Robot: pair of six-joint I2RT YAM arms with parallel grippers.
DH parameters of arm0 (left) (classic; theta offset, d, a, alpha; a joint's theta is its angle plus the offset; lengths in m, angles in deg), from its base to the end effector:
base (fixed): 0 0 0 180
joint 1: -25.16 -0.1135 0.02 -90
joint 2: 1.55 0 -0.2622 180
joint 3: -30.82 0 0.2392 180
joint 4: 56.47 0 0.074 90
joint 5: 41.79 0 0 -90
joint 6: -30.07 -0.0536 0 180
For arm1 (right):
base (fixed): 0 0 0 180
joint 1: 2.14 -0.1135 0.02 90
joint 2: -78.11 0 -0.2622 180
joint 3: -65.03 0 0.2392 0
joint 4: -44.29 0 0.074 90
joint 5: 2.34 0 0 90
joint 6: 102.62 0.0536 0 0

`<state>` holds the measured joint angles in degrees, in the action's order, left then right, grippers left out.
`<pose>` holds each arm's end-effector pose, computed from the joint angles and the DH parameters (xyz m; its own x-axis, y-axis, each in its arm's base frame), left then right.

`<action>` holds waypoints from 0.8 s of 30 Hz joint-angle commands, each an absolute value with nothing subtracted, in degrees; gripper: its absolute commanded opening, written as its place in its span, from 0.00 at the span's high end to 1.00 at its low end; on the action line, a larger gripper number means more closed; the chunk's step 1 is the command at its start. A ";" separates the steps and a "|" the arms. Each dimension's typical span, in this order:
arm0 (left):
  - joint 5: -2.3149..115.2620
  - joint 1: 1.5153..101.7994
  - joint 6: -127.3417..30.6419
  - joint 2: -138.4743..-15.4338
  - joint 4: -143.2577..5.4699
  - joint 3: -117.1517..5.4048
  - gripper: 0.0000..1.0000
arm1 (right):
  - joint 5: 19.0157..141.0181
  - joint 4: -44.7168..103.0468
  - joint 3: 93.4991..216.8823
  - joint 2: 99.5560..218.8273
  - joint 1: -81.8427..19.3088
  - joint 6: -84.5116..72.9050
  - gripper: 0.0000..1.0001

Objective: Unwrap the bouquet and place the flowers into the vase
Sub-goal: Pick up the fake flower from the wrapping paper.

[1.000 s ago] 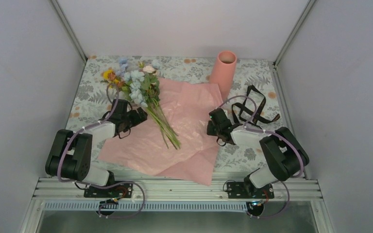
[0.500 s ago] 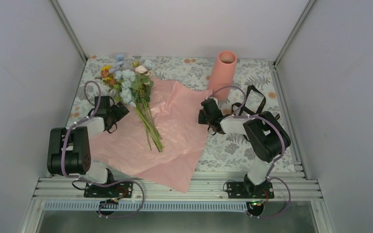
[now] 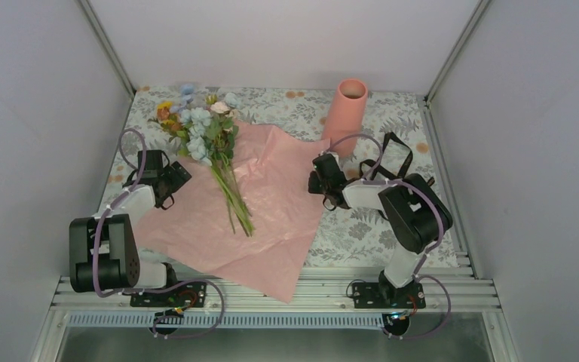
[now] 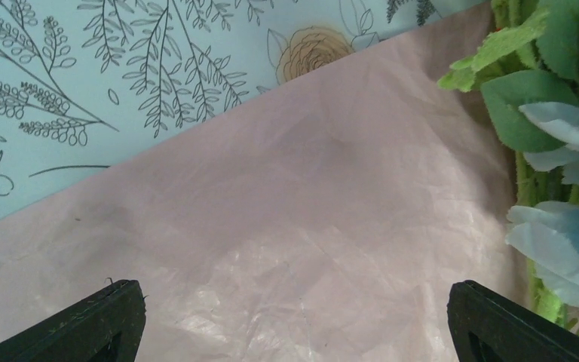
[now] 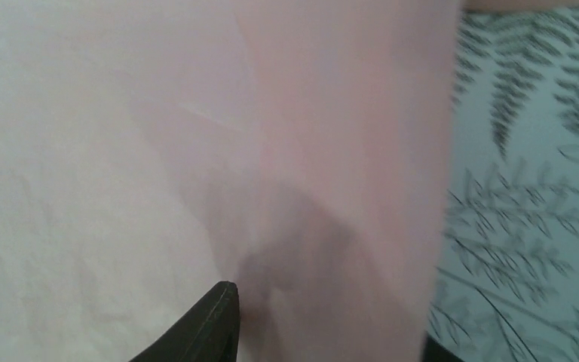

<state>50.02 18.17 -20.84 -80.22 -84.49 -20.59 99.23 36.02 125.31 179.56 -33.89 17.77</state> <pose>0.2521 0.0292 0.1562 -0.5678 -0.7046 -0.4257 -0.5950 0.7086 -0.3793 0.2900 0.1668 0.1169 -0.7620 0.1113 -0.6380 -0.0222 0.9800 0.1975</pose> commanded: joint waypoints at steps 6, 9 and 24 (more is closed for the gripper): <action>53.00 18.32 -23.15 -77.31 -88.74 -23.08 0.00 | 103.59 29.58 118.75 171.58 -34.02 21.76 0.65; 53.67 19.13 -24.35 -74.72 -90.76 -24.44 0.00 | 103.23 27.77 118.88 168.67 -33.96 21.46 0.63; 66.01 29.90 -39.49 -56.10 -101.67 -32.54 0.00 | 105.66 16.73 126.41 146.00 -33.14 14.44 0.39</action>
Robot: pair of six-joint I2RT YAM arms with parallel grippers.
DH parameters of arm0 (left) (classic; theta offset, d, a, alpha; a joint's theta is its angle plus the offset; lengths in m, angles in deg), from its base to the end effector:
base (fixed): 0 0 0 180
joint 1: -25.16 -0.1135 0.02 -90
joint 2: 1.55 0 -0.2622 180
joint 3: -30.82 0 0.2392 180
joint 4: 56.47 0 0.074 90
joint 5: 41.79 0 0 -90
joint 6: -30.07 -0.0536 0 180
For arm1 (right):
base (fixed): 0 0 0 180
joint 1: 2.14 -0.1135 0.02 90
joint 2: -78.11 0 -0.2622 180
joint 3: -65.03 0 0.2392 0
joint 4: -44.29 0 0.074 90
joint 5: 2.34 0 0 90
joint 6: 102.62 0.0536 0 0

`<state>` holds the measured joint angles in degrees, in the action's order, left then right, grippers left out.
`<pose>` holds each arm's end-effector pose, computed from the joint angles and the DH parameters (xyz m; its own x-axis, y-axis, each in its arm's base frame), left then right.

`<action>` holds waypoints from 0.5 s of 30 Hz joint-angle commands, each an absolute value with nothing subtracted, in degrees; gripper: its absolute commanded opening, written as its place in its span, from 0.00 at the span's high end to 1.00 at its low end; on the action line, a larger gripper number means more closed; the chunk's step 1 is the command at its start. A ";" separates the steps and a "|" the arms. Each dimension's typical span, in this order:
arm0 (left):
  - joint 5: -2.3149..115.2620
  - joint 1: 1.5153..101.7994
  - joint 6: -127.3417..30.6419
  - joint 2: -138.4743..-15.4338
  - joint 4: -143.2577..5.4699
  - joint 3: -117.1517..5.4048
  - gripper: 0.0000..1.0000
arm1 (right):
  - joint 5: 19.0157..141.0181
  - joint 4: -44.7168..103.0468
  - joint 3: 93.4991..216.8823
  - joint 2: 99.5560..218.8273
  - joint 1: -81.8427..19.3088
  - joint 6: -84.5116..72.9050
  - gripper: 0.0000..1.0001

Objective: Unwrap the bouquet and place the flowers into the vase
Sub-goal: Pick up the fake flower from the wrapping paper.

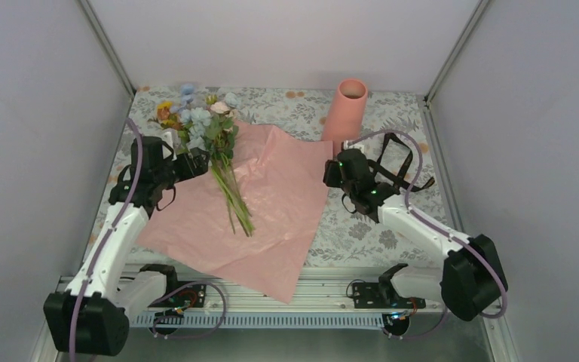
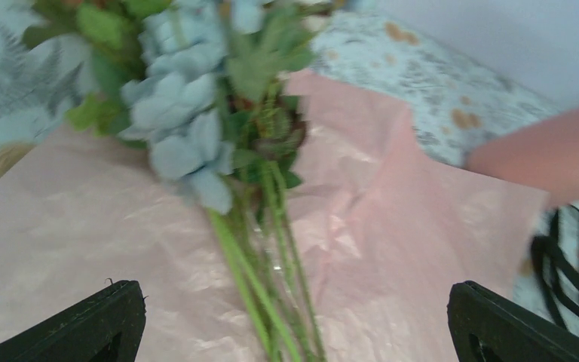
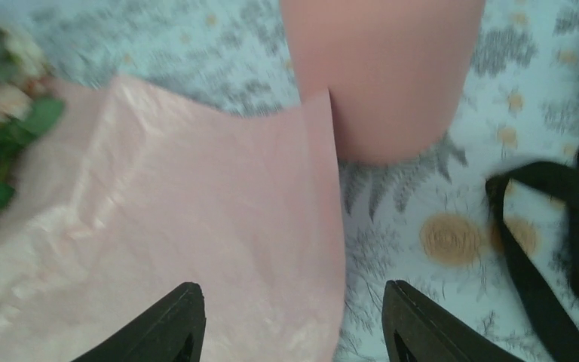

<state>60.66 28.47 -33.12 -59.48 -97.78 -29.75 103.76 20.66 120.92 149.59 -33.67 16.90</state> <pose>0.2173 -0.0241 0.2678 -0.6580 -0.4031 -0.6361 -0.0811 0.8777 -0.4724 0.2331 0.1256 0.2185 -0.6263 0.1711 -0.7605 -0.0123 0.9733 0.2291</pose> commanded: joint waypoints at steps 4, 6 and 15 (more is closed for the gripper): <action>69.42 30.43 -44.47 -54.89 -104.63 -34.63 0.00 | 103.34 13.01 131.69 145.22 -33.04 11.96 0.39; 71.72 30.51 -46.60 -54.46 -105.29 -34.89 0.00 | 98.89 12.99 132.90 145.22 -33.05 9.88 0.40; 71.89 30.61 -42.62 -53.89 -102.21 -28.39 0.00 | 86.79 16.81 133.20 150.00 -35.80 14.16 0.56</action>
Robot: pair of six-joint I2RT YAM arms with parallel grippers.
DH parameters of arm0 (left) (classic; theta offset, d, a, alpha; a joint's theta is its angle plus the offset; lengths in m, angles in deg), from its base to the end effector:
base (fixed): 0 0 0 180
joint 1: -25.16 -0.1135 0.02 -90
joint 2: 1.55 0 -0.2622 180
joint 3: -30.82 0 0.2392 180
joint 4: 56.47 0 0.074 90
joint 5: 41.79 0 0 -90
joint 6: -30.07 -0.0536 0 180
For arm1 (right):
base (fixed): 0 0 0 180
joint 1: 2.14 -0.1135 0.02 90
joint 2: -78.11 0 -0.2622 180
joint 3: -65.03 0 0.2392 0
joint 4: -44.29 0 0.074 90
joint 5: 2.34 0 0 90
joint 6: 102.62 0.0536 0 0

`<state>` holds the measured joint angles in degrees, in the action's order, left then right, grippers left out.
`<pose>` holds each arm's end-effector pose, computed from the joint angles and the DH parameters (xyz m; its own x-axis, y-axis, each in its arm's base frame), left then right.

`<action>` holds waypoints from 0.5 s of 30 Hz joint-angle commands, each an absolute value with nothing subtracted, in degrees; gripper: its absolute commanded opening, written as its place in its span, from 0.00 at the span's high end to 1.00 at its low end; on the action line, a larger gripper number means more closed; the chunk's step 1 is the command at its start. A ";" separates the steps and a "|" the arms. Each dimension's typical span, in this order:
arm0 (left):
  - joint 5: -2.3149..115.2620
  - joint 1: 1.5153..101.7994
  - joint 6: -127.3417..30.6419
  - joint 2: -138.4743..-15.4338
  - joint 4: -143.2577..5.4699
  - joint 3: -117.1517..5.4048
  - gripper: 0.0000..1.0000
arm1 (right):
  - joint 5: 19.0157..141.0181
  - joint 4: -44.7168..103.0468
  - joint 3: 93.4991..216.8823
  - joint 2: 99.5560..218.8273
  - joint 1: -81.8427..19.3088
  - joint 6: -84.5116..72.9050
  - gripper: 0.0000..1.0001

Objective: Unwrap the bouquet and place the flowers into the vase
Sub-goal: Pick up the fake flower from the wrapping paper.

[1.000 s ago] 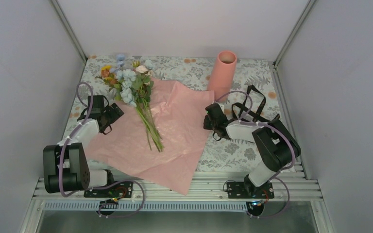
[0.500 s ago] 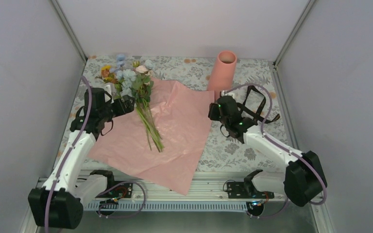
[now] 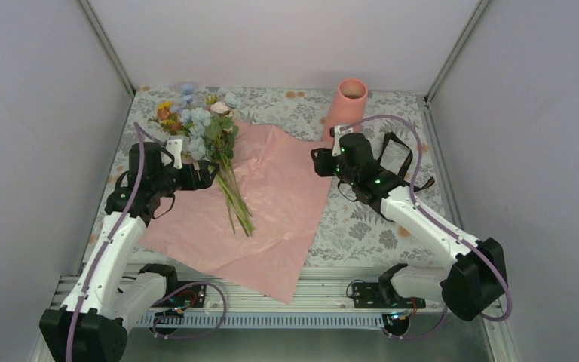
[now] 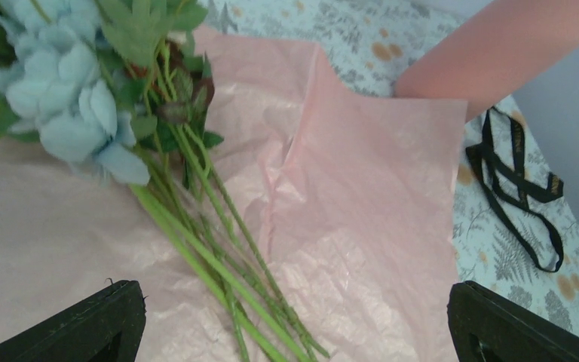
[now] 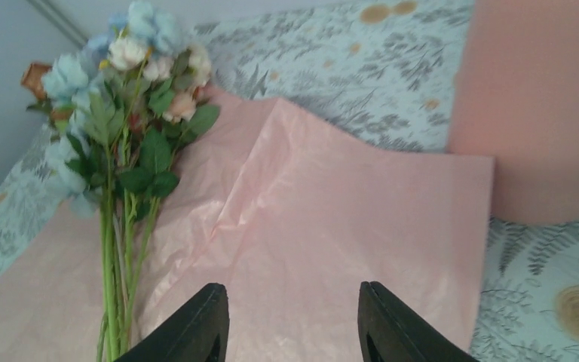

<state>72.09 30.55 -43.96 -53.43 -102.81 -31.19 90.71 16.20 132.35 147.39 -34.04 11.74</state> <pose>0.1900 -0.0397 0.2892 -0.6785 -0.1887 -0.7099 0.2334 0.8610 -0.4519 0.2364 0.1438 0.2867 -0.5888 0.1187 -0.7995 -0.2697 0.9036 0.3328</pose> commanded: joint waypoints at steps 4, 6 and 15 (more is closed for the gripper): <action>72.79 30.61 -40.86 -57.36 -102.26 -28.39 0.02 | 87.63 15.17 135.04 152.99 -37.90 15.44 0.58; 72.48 30.61 -40.24 -58.41 -100.96 -28.36 0.03 | 87.50 14.35 134.91 153.33 -39.22 15.12 0.58; 69.22 30.69 -35.06 -70.90 -91.54 -26.44 0.27 | 87.82 12.29 132.29 149.28 -43.06 14.98 0.53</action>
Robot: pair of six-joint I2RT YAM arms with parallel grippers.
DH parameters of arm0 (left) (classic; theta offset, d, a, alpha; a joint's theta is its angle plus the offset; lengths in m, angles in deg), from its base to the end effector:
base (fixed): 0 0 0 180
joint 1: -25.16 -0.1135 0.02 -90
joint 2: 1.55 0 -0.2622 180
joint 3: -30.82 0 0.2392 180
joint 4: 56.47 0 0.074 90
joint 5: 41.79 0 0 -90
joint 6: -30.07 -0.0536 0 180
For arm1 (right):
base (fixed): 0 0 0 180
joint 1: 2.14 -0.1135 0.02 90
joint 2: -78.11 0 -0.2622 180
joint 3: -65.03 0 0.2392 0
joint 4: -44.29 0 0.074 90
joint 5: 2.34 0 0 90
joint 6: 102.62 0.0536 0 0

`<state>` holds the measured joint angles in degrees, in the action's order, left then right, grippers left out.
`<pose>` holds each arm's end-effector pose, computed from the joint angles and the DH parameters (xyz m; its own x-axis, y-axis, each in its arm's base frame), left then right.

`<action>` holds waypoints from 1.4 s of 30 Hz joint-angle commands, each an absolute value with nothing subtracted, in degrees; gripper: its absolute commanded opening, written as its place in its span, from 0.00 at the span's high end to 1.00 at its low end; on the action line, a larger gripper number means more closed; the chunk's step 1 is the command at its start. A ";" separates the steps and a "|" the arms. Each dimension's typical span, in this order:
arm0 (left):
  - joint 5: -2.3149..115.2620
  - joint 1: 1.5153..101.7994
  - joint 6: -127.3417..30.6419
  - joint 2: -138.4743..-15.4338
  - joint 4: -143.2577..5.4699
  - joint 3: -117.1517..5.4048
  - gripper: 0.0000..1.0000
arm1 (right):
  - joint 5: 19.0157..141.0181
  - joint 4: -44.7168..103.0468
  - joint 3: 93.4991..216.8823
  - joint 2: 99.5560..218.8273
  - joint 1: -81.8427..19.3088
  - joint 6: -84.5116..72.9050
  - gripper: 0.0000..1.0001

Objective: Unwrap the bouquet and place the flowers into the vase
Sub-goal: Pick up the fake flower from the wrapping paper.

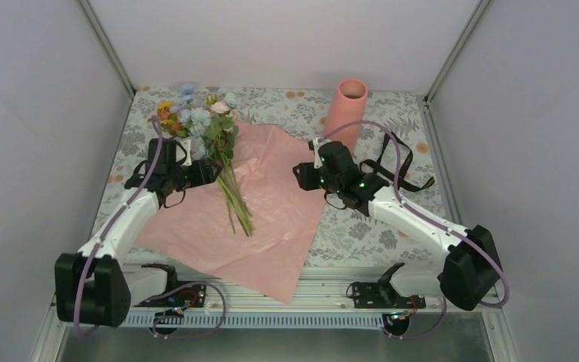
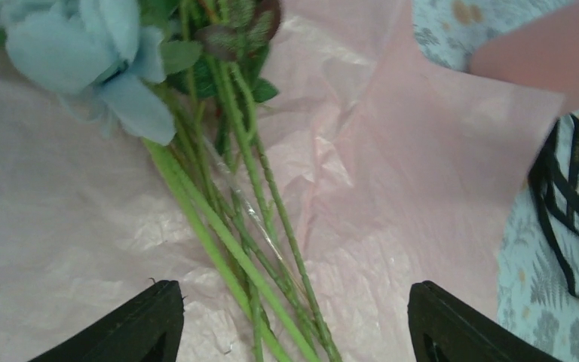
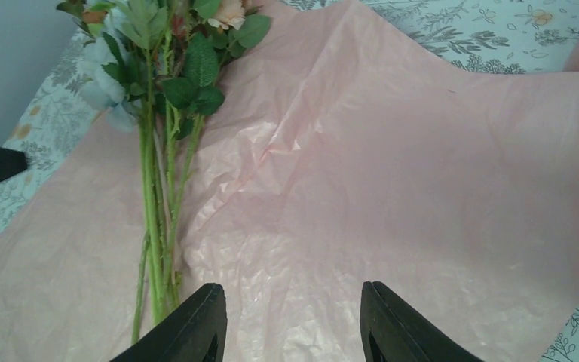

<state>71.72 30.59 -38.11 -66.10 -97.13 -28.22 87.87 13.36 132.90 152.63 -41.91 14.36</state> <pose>0.2276 -0.0431 0.2384 -0.8012 -0.2662 -0.5359 0.0689 0.8486 -0.5246 0.2221 0.1846 0.2607 -0.7069 0.0019 -0.7073 -0.3554 0.8636 0.3576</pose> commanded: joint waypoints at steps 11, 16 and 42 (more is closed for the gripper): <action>71.41 31.94 -31.11 -80.92 -82.98 -25.62 0.45 | 87.28 12.97 128.86 144.86 -43.44 13.86 0.54; 73.72 34.00 -29.74 -82.85 -80.66 -26.46 0.49 | 86.74 14.19 128.29 144.87 -43.53 13.66 0.55; 55.83 45.31 -26.54 -94.84 -92.27 -40.38 0.56 | 87.52 14.86 125.72 143.14 -44.24 14.35 0.55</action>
<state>59.55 44.88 -27.37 -92.92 -90.42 -38.31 86.88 13.90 126.63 145.46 -43.46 14.15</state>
